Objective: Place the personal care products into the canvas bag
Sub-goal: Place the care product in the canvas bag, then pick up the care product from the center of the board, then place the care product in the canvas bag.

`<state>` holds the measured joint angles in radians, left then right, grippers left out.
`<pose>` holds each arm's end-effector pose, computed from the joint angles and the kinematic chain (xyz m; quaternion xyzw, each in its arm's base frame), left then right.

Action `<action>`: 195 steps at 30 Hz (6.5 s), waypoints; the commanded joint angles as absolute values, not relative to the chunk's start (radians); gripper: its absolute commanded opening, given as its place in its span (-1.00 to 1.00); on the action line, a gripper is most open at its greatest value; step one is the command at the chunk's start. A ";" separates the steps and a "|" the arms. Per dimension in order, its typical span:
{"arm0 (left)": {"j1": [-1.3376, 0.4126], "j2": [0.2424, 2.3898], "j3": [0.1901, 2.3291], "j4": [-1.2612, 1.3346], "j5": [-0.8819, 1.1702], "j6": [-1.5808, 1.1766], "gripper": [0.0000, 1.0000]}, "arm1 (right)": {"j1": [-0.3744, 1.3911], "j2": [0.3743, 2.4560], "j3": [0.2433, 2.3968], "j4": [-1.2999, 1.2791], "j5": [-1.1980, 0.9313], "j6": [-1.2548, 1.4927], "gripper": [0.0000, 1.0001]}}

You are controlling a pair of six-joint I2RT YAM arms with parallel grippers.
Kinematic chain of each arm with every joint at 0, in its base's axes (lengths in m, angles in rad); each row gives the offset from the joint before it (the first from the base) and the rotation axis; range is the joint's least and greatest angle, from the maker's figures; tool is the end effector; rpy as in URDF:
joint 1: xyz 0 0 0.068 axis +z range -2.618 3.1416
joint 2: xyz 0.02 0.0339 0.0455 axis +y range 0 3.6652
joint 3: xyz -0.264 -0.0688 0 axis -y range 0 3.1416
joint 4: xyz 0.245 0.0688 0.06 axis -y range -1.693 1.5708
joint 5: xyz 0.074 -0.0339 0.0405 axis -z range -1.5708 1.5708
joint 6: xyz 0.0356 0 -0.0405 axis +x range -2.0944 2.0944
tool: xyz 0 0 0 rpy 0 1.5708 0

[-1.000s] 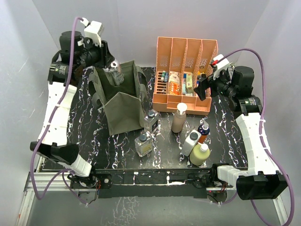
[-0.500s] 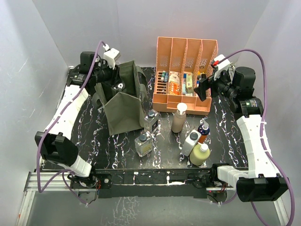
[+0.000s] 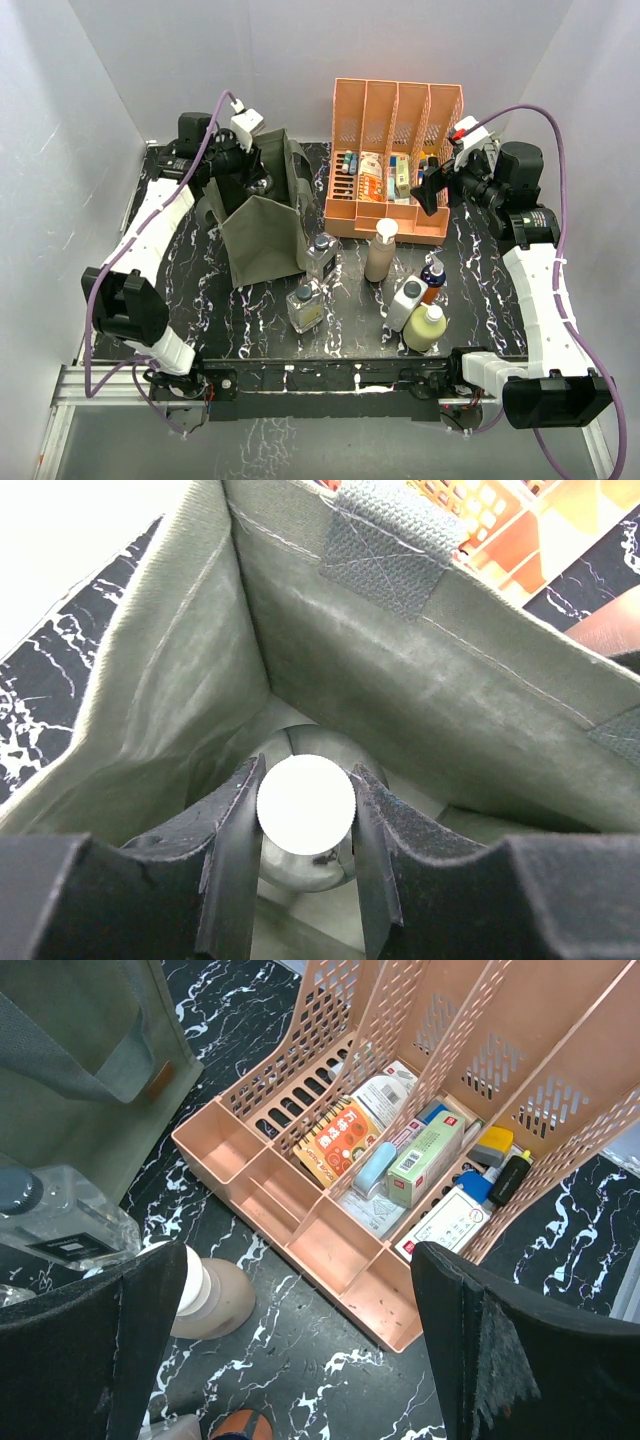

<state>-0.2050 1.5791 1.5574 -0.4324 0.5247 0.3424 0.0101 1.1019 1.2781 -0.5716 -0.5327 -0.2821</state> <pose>0.3514 -0.0913 0.3862 0.3537 0.7515 -0.1843 0.5255 0.2278 0.0204 0.4107 -0.2613 0.7731 0.1445 0.5597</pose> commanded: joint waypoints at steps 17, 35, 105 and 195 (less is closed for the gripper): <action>-0.216 1.617 1.432 -0.066 0.471 0.253 -1.00 | 0.003 1.077 1.271 -0.513 -0.553 -0.265 0.97; -0.240 1.651 1.331 0.071 0.381 0.243 -1.00 | 0.003 1.062 1.237 -0.505 -0.537 -0.265 0.97; -0.646 1.177 1.412 -0.877 0.632 0.444 0.85 | 0.004 1.113 1.297 -0.620 -0.470 -0.315 0.97; -0.572 1.339 2.187 -0.911 0.384 0.322 -1.00 | -0.023 1.116 1.280 -0.638 -0.509 -0.280 0.97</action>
<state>-0.5961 1.3087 2.0220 -1.0336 0.5377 0.4065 0.0071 1.1286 1.2331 -0.6605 -0.4984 -0.2859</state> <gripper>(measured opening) 0.476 0.987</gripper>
